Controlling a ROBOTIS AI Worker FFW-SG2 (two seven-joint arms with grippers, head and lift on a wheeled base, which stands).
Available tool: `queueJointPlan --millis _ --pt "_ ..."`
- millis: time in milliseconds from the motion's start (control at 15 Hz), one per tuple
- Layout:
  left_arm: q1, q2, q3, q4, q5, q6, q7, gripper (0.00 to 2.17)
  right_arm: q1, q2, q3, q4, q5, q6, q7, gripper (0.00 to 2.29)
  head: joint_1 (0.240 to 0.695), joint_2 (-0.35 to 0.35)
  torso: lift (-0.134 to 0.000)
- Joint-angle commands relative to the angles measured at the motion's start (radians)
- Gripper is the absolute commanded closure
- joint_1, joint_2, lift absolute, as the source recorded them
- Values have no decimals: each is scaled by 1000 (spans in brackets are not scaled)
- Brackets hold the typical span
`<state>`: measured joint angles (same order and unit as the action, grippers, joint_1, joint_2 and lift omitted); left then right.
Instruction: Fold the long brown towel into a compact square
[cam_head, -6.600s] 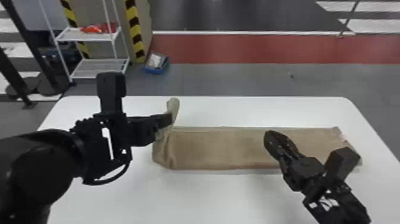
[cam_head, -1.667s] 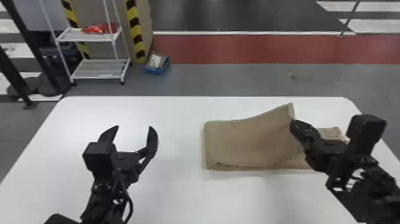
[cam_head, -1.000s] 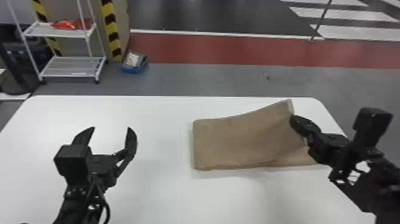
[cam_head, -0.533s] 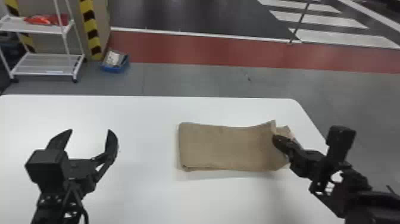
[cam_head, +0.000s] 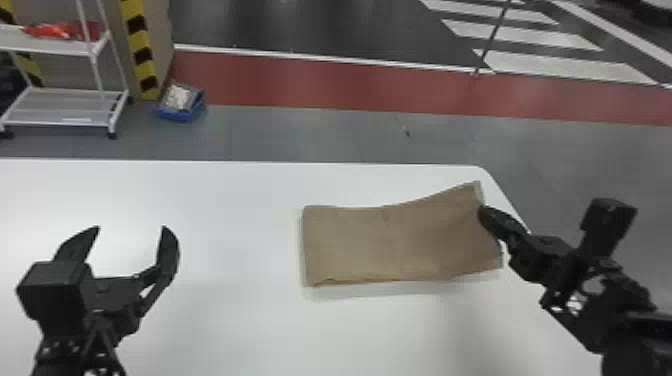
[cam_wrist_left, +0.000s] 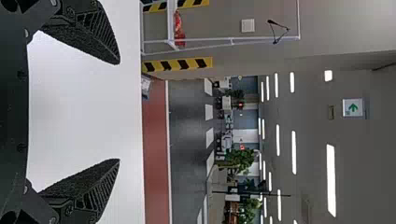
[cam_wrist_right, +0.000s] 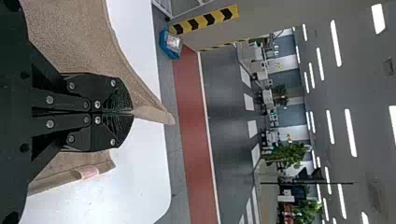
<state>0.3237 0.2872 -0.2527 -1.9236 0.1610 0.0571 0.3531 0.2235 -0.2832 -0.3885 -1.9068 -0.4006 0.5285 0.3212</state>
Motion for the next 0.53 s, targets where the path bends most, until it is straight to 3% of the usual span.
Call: queueJointPlan --millis 0,200,467 --pt "17 1 3 2 -3 -3 0 151 -43 1 39 121 68 -35 27 1301 695 -220 -125" --pt "41 1 21 -15 -6 1 0 151 -49 1 50 172 72 -103 32 1301 695 -217 -125" --pt "49 1 15 -28 -20 10 1 151 -35 1 -15 89 34 -87 52 1301 695 -215 -125"
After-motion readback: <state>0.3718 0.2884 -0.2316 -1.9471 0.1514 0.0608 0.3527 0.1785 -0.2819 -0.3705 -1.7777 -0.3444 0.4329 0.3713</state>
